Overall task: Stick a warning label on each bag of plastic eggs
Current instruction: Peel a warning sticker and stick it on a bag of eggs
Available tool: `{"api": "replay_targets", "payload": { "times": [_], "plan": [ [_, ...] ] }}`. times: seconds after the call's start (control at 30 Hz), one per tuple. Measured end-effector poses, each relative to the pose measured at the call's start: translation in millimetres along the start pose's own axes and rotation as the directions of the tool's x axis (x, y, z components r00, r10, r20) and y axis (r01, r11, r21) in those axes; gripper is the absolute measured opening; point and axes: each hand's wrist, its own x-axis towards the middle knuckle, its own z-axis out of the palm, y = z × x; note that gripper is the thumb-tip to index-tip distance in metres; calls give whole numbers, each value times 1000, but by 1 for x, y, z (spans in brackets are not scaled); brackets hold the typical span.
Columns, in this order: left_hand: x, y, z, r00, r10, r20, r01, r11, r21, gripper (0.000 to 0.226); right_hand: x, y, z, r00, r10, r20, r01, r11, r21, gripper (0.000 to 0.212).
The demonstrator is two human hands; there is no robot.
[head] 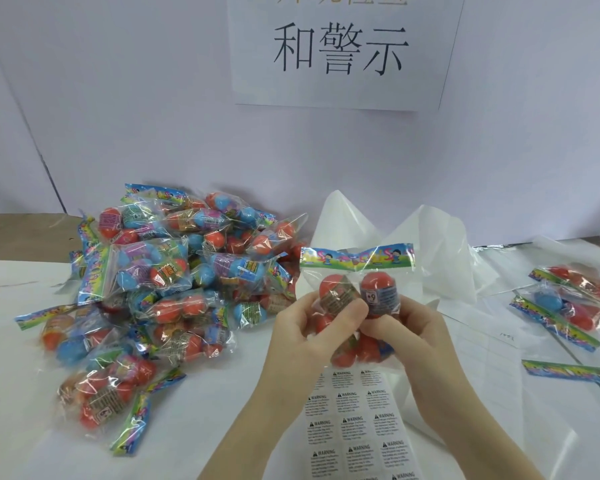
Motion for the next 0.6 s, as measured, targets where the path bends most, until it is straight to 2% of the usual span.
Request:
{"api": "replay_targets", "payload": {
  "times": [0.07, 0.2, 0.33, 0.47, 0.6],
  "plan": [
    [0, 0, 0, 999, -9, -52, 9, 1000, 0, 18, -1, -1, -2, 999, -15, 30, 14, 1000, 15, 9],
    [-1, 4, -1, 997, 5, -75, -1, 998, 60, 15, -1, 0, -5, 997, -74, 8, 74, 997, 6, 20],
    [-3, 0, 0, 999, 12, -34, -8, 994, 110, 15, 0, 0, -4, 992, -117, -39, 119, 992, 35, 11],
    [-4, -1, 0, 997, -24, 71, 20, 998, 56, 22, -1, 1, -1, 984, -150, -93, 151, 989, -1, 4],
    [-1, 0, -5, 999, -31, 32, 28, 997, 72, 17, 1, -3, 0, 980, -152, -128, 167, 978, 122, 23]
  ]
}}
